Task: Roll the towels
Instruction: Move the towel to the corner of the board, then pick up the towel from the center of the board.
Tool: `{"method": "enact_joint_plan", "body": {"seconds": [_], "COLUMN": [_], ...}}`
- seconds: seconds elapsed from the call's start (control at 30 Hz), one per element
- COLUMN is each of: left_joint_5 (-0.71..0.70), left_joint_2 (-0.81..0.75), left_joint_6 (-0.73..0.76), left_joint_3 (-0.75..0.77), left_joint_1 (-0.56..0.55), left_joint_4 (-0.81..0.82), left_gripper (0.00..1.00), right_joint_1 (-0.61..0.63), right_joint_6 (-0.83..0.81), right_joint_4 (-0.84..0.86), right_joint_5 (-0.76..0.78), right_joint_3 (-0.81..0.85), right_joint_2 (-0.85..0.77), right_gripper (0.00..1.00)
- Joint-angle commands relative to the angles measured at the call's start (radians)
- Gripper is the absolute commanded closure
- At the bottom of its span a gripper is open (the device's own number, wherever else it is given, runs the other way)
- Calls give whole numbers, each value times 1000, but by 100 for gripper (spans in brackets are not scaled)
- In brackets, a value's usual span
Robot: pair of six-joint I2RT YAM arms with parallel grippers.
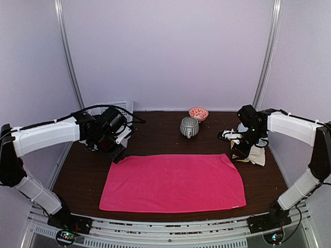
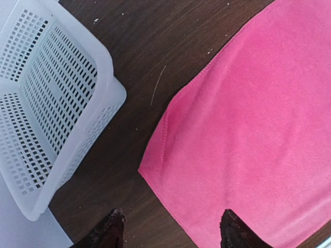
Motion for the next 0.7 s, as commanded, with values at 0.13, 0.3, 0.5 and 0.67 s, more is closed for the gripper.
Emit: {"method": "enact_joint_plan", "body": {"seconds": [0.13, 0.3, 0.5, 0.67], "left_joint_5": [-205, -153, -24, 81], "left_joint_2": [200, 201, 145, -30], "left_joint_6": [258, 172, -265, -684], "left_joint_3": [-62, -33, -61, -214], "left_joint_1": [-20, -10, 35, 67], "left_joint_4": [154, 194, 154, 264], "left_gripper": [63, 62, 65, 63], "right_joint_1": [-25, -26, -26, -27], "right_joint_6": [121, 104, 94, 106], "right_joint_4": [110, 111, 127, 147], "right_joint_5": [-30, -17, -9, -19], "right_joint_3": [9, 6, -26, -32], "right_joint_2": [68, 62, 41, 37], "right_gripper": [61, 61, 61, 61]}}
